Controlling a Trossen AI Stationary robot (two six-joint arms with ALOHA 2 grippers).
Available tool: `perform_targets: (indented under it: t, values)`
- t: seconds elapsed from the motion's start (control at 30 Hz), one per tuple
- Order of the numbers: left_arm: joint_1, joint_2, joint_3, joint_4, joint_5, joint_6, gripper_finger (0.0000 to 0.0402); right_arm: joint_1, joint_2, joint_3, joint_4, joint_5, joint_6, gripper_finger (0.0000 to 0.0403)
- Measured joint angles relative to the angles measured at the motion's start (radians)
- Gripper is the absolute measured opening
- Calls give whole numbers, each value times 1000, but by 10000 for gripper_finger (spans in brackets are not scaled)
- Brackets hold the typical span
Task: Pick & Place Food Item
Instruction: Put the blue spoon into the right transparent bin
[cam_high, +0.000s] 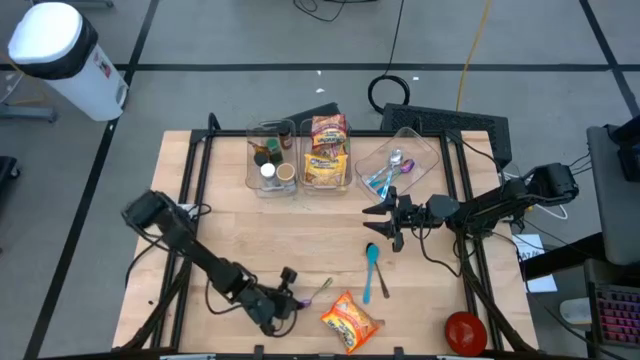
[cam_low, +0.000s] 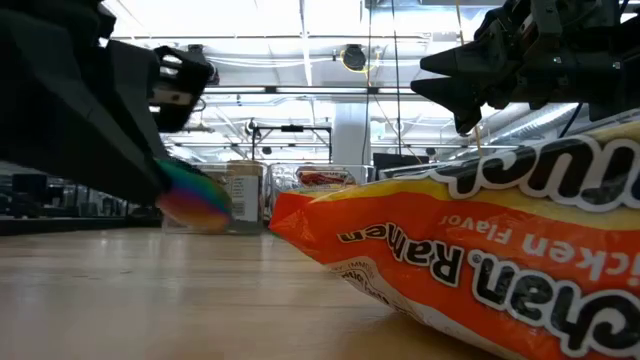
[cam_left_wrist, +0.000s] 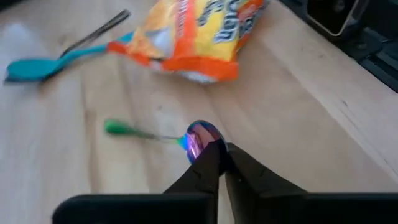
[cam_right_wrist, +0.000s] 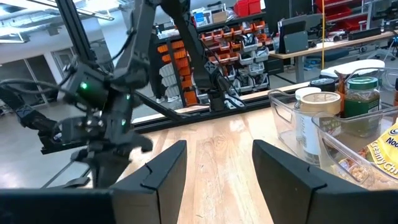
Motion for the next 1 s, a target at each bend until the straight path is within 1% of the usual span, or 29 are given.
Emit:
perform_targets:
  t: [0.07, 0.13, 0.2, 0.27, 0.4, 0.5, 0.53, 0.63, 0.8, 0.9, 1.0]
  values:
    - [10, -52, -1, -60, -19, -23, 23, 0, 0, 0, 0, 0, 0, 178]
    - [19, -115, -6, -108, -31, -20, 21, 0, 0, 0, 0, 0, 0, 178]
    - [37, -180, -3, -105, -32, -11, 9, 0, 1, 0, 0, -1, 0, 178]
    - [59, -243, -3, -109, -57, -14, 6, 0, 0, 0, 0, -1, 0, 178]
    - [119, -346, -3, -107, -156, -103, 8, 0, 0, 0, 5, -1, 0, 178]
    - [185, -402, -2, -99, -160, -164, 5, 1, 0, 0, 17, -1, 22, 178]
    - [207, -414, -2, -97, -152, -186, 7, 1, 0, 0, 21, -1, 34, 178]
    - [276, -423, -2, -77, -74, -214, 5, 7, 0, 0, 30, 0, 41, 178]
    - [380, -405, -1, -46, 56, -216, 7, 38, 0, 0, 34, 11, -29, 178]
    - [426, -403, -2, -53, 99, -217, 5, 82, 8, 35, -28, 88, -71, 178]
    - [470, -405, -1, -50, 133, -216, 5, 128, 32, 127, -189, 178, -134, 186]
